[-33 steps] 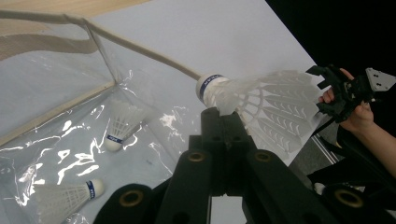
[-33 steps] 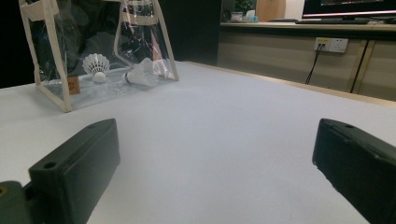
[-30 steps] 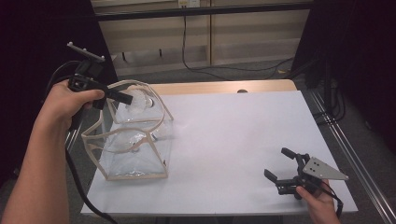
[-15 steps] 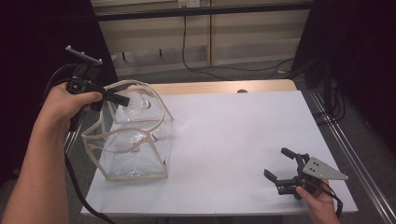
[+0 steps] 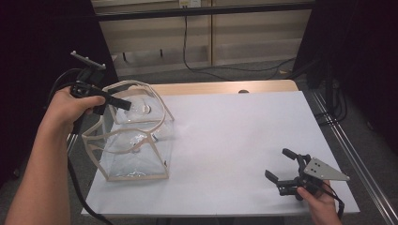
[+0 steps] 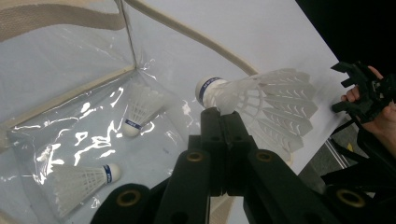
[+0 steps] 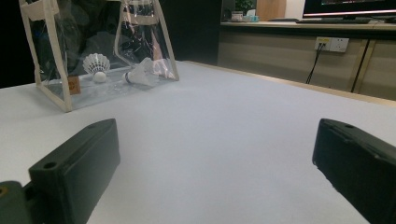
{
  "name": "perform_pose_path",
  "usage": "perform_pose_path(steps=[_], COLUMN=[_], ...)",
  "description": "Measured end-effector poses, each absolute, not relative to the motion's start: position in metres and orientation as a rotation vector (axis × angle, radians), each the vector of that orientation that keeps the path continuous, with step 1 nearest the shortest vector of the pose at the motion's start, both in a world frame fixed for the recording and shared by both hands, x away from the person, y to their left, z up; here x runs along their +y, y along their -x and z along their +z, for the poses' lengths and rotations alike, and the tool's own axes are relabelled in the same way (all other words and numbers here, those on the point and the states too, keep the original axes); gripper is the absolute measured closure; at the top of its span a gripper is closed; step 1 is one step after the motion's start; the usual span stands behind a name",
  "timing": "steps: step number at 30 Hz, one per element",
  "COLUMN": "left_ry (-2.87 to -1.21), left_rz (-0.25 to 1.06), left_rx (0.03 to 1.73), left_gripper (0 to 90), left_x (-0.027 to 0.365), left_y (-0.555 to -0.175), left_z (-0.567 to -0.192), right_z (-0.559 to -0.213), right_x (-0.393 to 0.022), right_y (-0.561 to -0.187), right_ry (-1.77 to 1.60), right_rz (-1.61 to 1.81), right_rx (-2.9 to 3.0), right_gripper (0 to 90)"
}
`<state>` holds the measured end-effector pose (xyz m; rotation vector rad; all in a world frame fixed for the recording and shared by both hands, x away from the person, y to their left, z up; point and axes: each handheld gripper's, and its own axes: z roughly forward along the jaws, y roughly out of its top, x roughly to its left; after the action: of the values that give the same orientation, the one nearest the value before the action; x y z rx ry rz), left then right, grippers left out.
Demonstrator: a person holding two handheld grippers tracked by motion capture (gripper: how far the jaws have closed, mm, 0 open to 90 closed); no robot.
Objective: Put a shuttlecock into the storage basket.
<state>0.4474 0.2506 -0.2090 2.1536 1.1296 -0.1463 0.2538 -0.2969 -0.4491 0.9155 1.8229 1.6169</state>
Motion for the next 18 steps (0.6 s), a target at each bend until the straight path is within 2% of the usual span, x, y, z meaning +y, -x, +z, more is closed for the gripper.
perform_pose_path(steps=[18], left_ry=[-2.154], left_rz=[-0.166], left_rx=[1.154], left_gripper=[88.5], left_x=[0.248], left_y=[-0.449], left_z=[-0.222], right_z=[-0.449], right_x=[-0.297], right_y=[-0.254], right_ry=[-0.914], right_rz=[1.618], right_rx=[1.824], right_gripper=[0.6])
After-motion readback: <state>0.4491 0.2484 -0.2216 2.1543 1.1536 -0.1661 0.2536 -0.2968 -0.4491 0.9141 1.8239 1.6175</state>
